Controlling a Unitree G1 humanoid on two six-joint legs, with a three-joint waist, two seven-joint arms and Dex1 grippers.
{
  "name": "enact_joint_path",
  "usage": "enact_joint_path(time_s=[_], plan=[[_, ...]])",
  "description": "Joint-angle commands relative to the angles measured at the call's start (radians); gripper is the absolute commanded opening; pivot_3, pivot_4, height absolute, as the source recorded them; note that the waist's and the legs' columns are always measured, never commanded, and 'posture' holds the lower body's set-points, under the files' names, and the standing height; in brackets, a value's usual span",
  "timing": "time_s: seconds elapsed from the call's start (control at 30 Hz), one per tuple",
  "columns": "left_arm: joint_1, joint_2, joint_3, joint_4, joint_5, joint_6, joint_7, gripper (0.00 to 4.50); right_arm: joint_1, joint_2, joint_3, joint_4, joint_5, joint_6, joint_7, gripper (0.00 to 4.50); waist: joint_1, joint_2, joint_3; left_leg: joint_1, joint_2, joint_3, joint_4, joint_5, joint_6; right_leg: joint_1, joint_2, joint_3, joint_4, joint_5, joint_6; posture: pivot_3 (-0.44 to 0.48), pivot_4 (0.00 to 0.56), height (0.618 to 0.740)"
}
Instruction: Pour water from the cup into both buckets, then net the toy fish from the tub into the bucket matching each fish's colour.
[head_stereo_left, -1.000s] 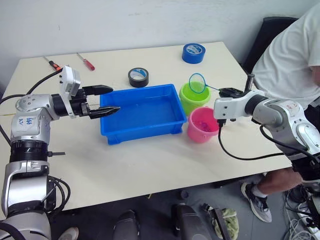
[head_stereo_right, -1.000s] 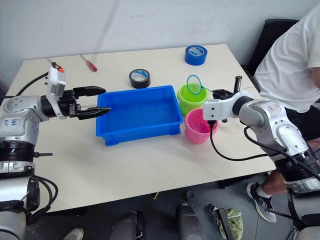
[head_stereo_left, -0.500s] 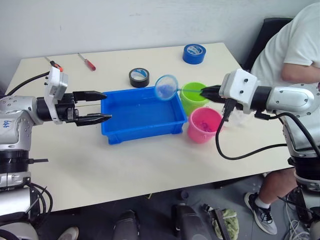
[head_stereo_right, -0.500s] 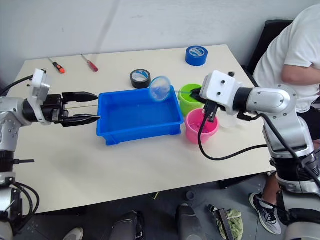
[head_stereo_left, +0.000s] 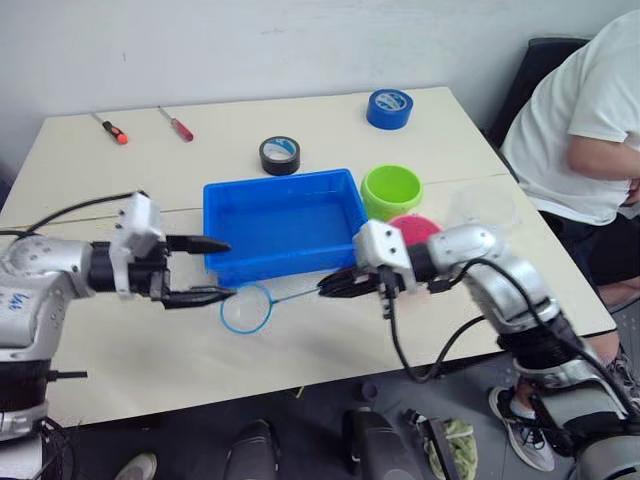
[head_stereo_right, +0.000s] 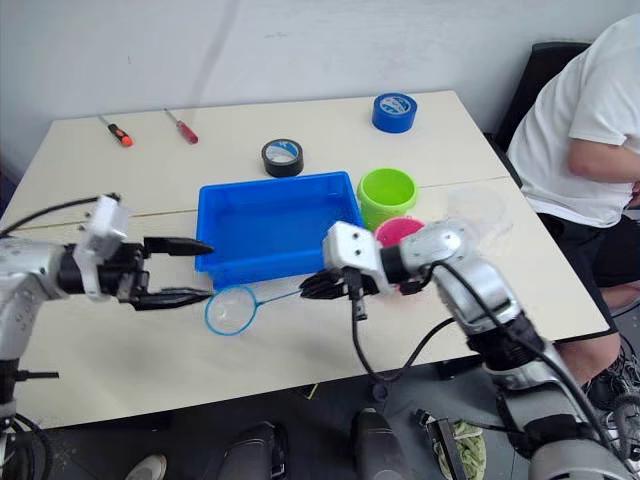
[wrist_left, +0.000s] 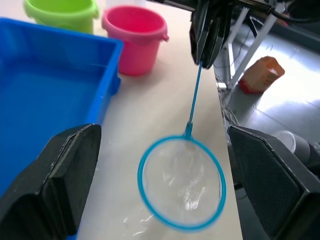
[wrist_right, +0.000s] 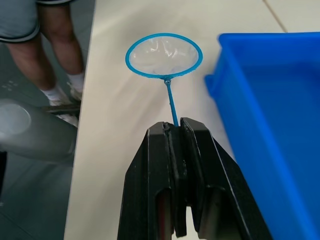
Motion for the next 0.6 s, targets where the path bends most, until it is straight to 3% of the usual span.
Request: enact_joint_path(time_s=[0.03, 0.33, 0.6], plan=[[0.02, -0.026, -0.039, -0.056, 0.038, -0.038, 0.053, 4.42, 0.011, 0.04, 0.037, 0.071, -0.053, -0.094, -0.007, 0.0, 0.003, 0.0, 0.0, 0.0, 0.0, 0.0, 0.0, 0.0, 0.0, 0.0, 0.0, 0.0, 0.0, 0.0, 0.0, 0.0, 0.15, 0.731], [0.059, -0.071, -0.133, -0.05, 0.135, -0.157, 0.096, 4.42, -0.02, 0.155, 0.096, 0.341, -0.165, -0.285, -0.014, 0.0, -0.001, 0.0, 0.0, 0.0, 0.0, 0.0, 0.001, 0.0, 0.0, 0.0, 0.0, 0.0, 0.001, 0.0, 0.0, 0.0, 0.15, 0.731], [0.08, -0.061, -0.143, -0.056, 0.143, -0.188, 0.085, 4.42, -0.054, 0.199, 0.077, 0.506, -0.211, -0.376, -0.015, 0.0, -0.003, 0.0, 0.0, 0.0, 0.0, 0.0, 0.001, 0.0, -0.001, 0.0, 0.0, 0.0, 0.001, 0.0, 0.0, 0.0, 0.15, 0.731]])
